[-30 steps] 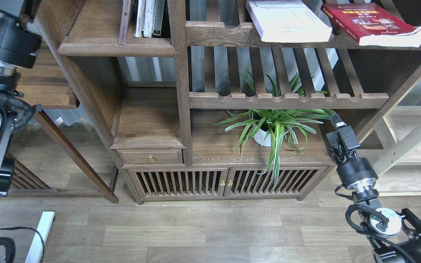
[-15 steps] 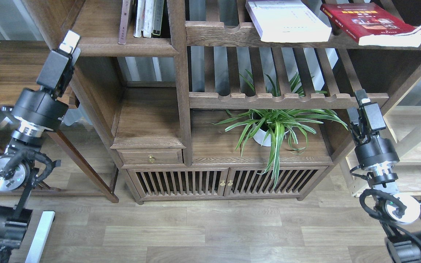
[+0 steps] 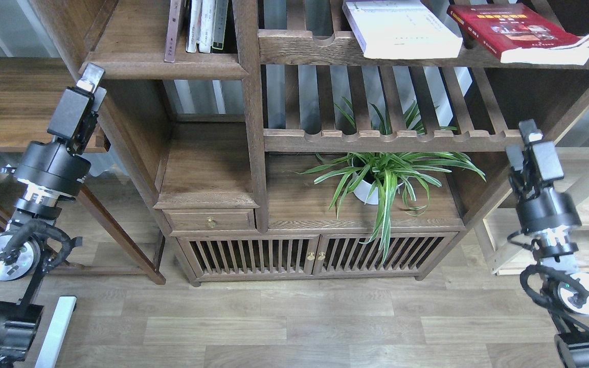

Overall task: Organize books on shelf
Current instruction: 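Raise both grippers, bringing the right gripper up to the red book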

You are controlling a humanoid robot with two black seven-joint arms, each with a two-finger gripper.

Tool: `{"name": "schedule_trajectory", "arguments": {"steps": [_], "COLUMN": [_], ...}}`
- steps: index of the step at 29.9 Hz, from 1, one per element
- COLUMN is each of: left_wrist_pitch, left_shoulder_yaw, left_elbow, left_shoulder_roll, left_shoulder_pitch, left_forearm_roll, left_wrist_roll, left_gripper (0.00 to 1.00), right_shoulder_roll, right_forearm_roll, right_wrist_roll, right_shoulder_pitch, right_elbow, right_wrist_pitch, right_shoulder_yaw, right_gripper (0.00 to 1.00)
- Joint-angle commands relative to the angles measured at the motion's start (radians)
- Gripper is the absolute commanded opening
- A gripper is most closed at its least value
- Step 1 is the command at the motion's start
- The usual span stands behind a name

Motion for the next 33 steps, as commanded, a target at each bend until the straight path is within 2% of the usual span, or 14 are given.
{"name": "schedule_trajectory", "arguments": {"steps": [1,7,17,25,33], "left_wrist_pitch": [0.000,0.000,0.000,0.000,0.000], "left_shoulder_yaw": [-0.005,-0.008,-0.012,-0.018,-0.023], "left_elbow": [0.002,0.008,0.008,0.045,0.030], "left_shoulder_roll": [0.002,0.001,0.004,0.006,0.009], "left_shoulder_pitch": [0.000,0.002,-0.006,-0.006,-0.008], "left_forearm_roll": [-0.010,-0.013,-0.028,-0.034,-0.054], "left_wrist_roll": [-0.001,-0.001,-0.001,-0.001,-0.001], "left_gripper": [0.99,0.99,0.99,0.99,0.99], "right_shoulder_roll": [-0.038,-0.043,-0.039,-0.035,-0.029], "right_forearm_roll": [0.000,-0.003,-0.004,-0.004,-0.006], "right_wrist_roll": [0.000,0.000,0.000,0.000,0.000], "right_shoulder_pitch": [0.047,0.112,0.121,0.214,0.270], "right_elbow": [0.000,-0.008,-0.020,-0.052,-0.089], "right_wrist_pitch": [0.000,0.000,0.000,0.000,0.000], "right_shoulder_yaw": [-0.001,-0.008,-0.018,-0.030,-0.071], "right_gripper": [1.00,1.00,1.00,1.00,1.00]}}
